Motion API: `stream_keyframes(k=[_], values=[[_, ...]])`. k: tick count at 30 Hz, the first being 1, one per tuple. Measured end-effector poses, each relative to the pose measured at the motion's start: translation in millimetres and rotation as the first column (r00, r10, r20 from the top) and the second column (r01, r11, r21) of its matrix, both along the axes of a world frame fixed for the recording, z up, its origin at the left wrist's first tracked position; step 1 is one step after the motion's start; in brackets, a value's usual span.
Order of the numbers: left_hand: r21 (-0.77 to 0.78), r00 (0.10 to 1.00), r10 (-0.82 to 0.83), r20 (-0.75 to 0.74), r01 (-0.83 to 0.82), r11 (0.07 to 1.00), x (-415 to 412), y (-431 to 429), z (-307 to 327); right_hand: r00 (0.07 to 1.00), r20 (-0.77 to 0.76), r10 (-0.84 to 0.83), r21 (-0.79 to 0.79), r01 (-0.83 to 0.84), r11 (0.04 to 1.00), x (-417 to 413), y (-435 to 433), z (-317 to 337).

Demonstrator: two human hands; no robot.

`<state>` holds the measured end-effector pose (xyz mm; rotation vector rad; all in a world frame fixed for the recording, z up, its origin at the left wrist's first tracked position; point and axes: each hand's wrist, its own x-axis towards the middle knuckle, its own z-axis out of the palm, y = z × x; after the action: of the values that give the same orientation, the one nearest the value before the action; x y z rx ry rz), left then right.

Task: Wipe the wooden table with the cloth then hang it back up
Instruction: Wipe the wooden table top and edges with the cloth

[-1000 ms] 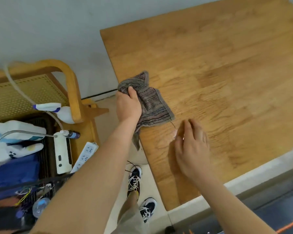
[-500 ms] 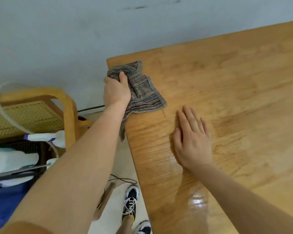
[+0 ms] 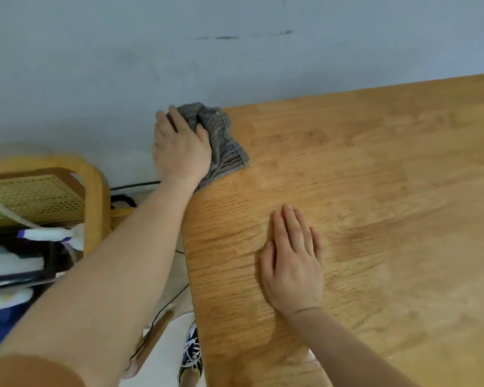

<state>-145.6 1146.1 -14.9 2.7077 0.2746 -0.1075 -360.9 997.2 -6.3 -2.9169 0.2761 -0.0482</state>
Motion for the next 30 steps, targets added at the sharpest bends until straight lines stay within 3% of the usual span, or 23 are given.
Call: stream_keyframes(k=[5,8,10,12,15,16,17,18,19,20,21,23,24,26,28,30], values=[[0.204,0.995,-0.096,-0.002,0.094,0.974,-60,-17,-1,1.0,0.015,-0.001,0.087,-0.001,0.996,1,2,2],[0.228,0.984,-0.172,0.036,0.16,0.96,-98,-44,2,0.991,0.133,-0.016,0.337,-0.03,0.941,-4,-6,3],[0.182,0.966,-0.253,0.046,0.241,0.953,-124,-71,3,0.979,0.184,-0.082,0.581,-0.042,0.813,-4,-20,11],[0.086,0.954,-0.291,0.07,0.285,0.955,-149,-102,9,0.974,0.167,-0.155,0.717,-0.012,0.697,-5,-44,21],[-0.279,0.992,-0.115,0.059,0.127,0.952,-172,-146,32,0.978,0.035,-0.206,0.774,0.104,0.625,-7,-86,43],[-0.476,1.0,0.017,-0.007,-0.018,0.879,-173,-160,45,0.98,-0.034,-0.195,0.818,0.139,0.558,-5,-98,51],[-0.686,0.978,0.145,-0.147,-0.206,0.698,-172,-175,63,0.982,-0.099,-0.164,0.875,0.164,0.455,-3,-111,60],[-0.834,0.924,0.216,-0.315,-0.378,0.402,-170,-188,79,0.982,-0.139,-0.126,0.924,0.174,0.341,0,-123,70],[-0.866,0.862,0.235,-0.449,-0.484,0.121,-168,-201,95,0.985,-0.145,-0.097,0.949,0.166,0.268,2,-139,83],[-0.85,0.82,0.234,-0.523,-0.523,-0.067,-166,-207,106,0.989,-0.131,-0.07,0.954,0.145,0.262,5,-150,91],[-0.835,0.804,0.23,-0.549,-0.517,-0.187,-162,-208,113,0.994,-0.101,-0.049,0.94,0.112,0.322,7,-158,99],[-0.83,0.796,0.265,-0.544,-0.465,-0.308,-157,-203,123,1.0,0.016,-0.02,0.81,-0.001,0.586,13,-171,114],[-0.846,0.795,0.304,-0.525,-0.447,-0.292,-154,-197,127,0.998,0.062,0.02,0.708,-0.058,0.703,16,-175,120],[-0.896,0.823,0.361,-0.438,-0.434,-0.097,-153,-180,129,0.983,-0.006,0.183,0.519,-0.154,0.841,22,-171,126],[-0.881,0.876,0.377,-0.3,-0.406,0.243,-154,-152,118,0.917,-0.165,0.362,0.298,-0.304,0.905,22,-156,123],[-0.647,0.909,0.401,-0.11,-0.372,0.666,-154,-112,94,0.877,-0.117,0.467,0.044,-0.465,0.884,21,-139,114]])
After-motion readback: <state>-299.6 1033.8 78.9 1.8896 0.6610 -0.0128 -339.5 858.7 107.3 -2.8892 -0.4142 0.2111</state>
